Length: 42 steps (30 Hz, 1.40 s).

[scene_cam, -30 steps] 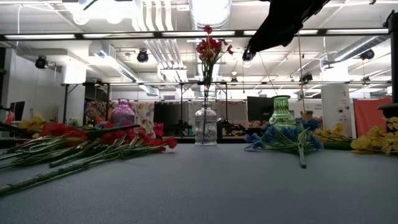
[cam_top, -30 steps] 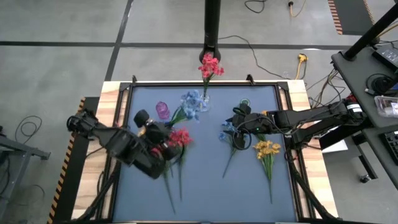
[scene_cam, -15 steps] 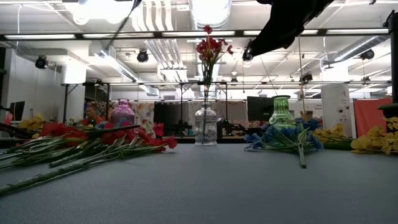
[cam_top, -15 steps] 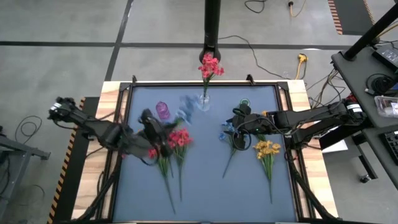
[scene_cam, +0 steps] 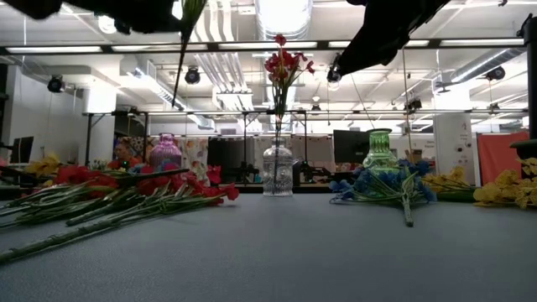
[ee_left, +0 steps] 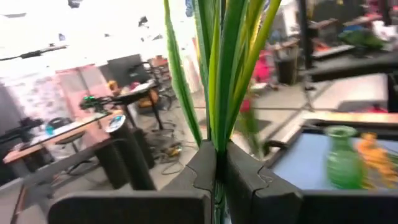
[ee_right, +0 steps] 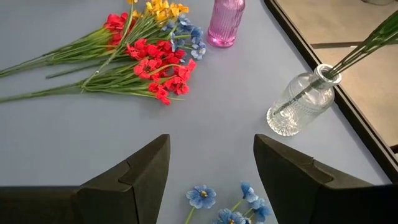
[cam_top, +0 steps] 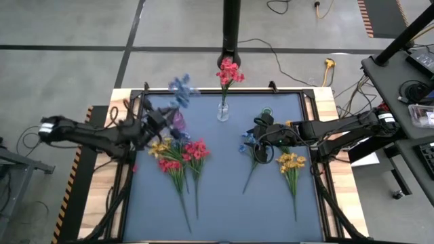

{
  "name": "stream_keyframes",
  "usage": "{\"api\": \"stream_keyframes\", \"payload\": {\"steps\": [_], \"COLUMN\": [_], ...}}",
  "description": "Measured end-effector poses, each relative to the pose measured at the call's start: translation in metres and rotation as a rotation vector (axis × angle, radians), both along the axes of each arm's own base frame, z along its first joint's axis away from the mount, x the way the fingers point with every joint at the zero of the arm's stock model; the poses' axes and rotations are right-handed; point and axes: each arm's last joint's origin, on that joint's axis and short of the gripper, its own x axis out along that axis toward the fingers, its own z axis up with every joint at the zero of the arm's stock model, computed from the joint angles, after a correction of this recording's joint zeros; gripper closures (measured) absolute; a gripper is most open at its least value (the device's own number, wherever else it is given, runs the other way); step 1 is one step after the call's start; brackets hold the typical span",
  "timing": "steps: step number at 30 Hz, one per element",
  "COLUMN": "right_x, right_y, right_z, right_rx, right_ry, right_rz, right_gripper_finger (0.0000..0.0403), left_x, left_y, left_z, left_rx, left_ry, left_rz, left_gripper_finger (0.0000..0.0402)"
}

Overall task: Sort flowers into vase by color
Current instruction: Put the left blue flower into the purple vase

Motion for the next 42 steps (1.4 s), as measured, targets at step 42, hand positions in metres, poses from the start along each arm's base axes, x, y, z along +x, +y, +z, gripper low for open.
{"api": "stream_keyframes", "payload": {"steps": [42], "right_x": [0.001], "right_y": [0.0], "right_z": [0.002], "right_rx": [0.009], "right_ry": [-0.025], "right_rz": [-0.005], "right_gripper_finger": [0.0179], "left_x": [-0.024], "left_y": [0.05], "left_z": [-0.064], "left_rx": [-0.257], "left_ry": [-0.147], "left_rz": [0.157], "left_gripper_finger": [0.0374]}}
